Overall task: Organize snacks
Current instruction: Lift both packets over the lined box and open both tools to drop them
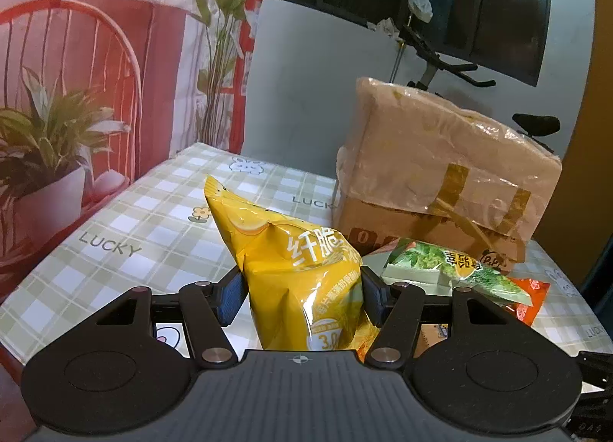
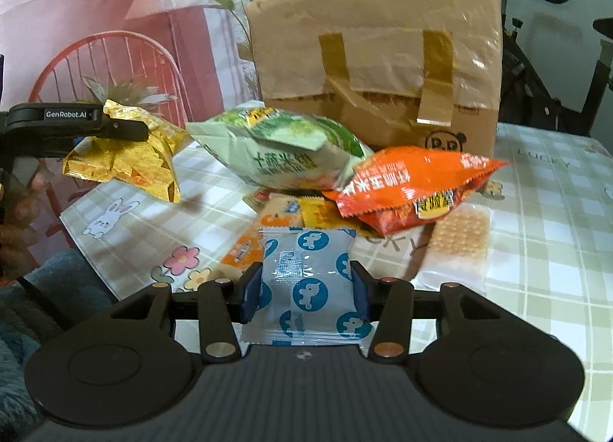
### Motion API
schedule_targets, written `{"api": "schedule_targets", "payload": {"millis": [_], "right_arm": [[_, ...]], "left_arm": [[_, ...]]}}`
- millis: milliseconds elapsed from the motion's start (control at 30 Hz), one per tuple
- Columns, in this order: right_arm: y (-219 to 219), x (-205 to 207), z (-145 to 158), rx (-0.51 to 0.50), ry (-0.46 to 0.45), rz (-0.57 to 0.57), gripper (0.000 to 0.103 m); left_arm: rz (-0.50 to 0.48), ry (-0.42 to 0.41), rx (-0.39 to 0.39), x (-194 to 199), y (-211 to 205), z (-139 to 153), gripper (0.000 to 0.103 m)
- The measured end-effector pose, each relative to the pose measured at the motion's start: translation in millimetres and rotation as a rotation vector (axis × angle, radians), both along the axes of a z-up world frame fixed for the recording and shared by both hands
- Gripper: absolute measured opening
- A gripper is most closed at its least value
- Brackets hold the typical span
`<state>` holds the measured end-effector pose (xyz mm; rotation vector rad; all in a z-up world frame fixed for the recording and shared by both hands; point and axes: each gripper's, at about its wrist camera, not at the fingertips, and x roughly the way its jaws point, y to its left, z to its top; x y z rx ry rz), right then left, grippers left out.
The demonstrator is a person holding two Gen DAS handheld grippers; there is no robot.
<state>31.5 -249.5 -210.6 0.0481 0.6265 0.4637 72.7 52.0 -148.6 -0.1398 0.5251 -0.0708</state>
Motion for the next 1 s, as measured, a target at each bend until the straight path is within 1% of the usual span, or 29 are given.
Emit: {"api": "schedule_targets", "payload": {"millis": [167, 267, 400, 500, 600, 700, 767, 900, 1000], "right_arm": [[1, -7, 14, 0.015, -0.038, 0.01, 0.049], [0, -13, 25, 0.032, -0.08, 0.02, 0.049], [-3, -17, 44, 0.057, -0.134, 0.028, 0.049], [-7, -13, 59, 0.076, -0.165, 0.023, 0.049], [-16, -1, 78, 0.096, -0.194, 0.014, 0.049], [-24, 14, 99, 0.085, -0.234, 0.006, 0.049], [-28, 27, 115, 0.073, -0.269, 0.001, 0.049], [-33, 57, 143, 0.061, -0.319, -0.014, 0.049], [-33, 82, 160, 0.025, -0.36, -0.027, 0.049]], "left_arm": [[-0.008, -0.046, 0.019, -8, -4, 16, 0.064], [-0.028, -0.084, 0.029, -11, -8, 29, 0.064], [-0.072, -0.137, 0.042, -9, -17, 51, 0.064], [-0.121, -0.176, 0.052, 0, -26, 71, 0.064], [-0.17, -0.209, 0.057, 16, -36, 92, 0.064], [-0.222, -0.226, 0.058, 36, -47, 110, 0.064], [-0.251, -0.247, 0.081, 51, -58, 122, 0.064], [-0.278, -0.295, 0.152, 79, -82, 138, 0.064], [-0.291, -0.313, 0.171, 103, -95, 148, 0.064]]}}
